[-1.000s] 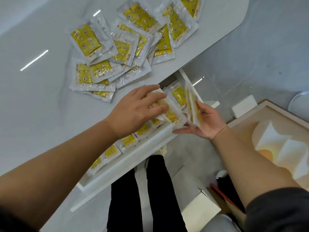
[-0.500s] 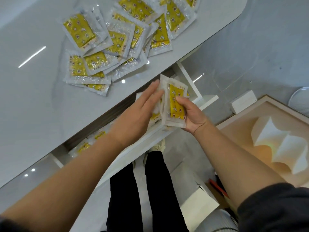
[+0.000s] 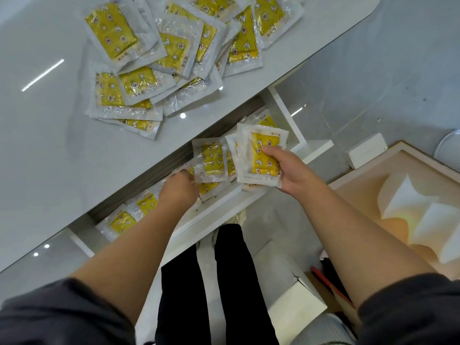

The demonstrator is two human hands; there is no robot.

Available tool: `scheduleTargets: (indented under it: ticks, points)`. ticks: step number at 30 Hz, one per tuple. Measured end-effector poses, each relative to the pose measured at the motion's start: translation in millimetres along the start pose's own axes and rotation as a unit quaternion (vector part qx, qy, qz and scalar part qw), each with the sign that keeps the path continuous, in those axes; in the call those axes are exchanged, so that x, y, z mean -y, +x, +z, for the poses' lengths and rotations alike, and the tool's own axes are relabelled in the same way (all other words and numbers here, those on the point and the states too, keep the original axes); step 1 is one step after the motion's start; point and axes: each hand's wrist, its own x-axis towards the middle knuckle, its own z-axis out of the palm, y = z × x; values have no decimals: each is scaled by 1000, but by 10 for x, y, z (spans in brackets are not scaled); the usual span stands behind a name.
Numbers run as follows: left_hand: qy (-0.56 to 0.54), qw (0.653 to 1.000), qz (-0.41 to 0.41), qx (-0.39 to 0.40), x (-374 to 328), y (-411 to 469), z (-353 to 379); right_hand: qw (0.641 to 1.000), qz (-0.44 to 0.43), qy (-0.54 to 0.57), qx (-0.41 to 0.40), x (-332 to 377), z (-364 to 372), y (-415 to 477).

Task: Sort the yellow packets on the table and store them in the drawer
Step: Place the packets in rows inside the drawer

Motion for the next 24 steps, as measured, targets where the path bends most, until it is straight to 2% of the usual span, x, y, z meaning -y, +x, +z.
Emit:
scheduleTargets:
  ticks: [3, 7, 11, 14, 17, 21, 22, 24]
  points:
    - [-72, 995, -67, -3, -73, 225, 106, 999, -13, -33, -10, 16, 5, 120]
    - [-63, 991, -82, -83, -319, 458, 221, 997, -26, -77, -17, -7, 3, 340]
    - [-49, 988, -114, -88, -469, 683, 228, 994, -26, -102, -31, -20, -11, 491]
    - [-62, 984, -91, -139, -426, 844, 246, 993, -26, -107, -35, -8, -35, 540]
    - [-194, 972, -41, -123, -319, 809, 236, 992, -38, -114, -45, 61, -53, 510]
    - [-398, 908, -34, -125, -16, 560, 229, 982, -78, -138, -106, 182, -92, 442]
    - [-409, 903, -43, -127, 75, 511, 255, 976, -94, -146, -132, 203, -99, 438]
    - [-388, 913, -56, -112, 193, 439, 335, 964, -122, -152, -182, 231, -110, 450]
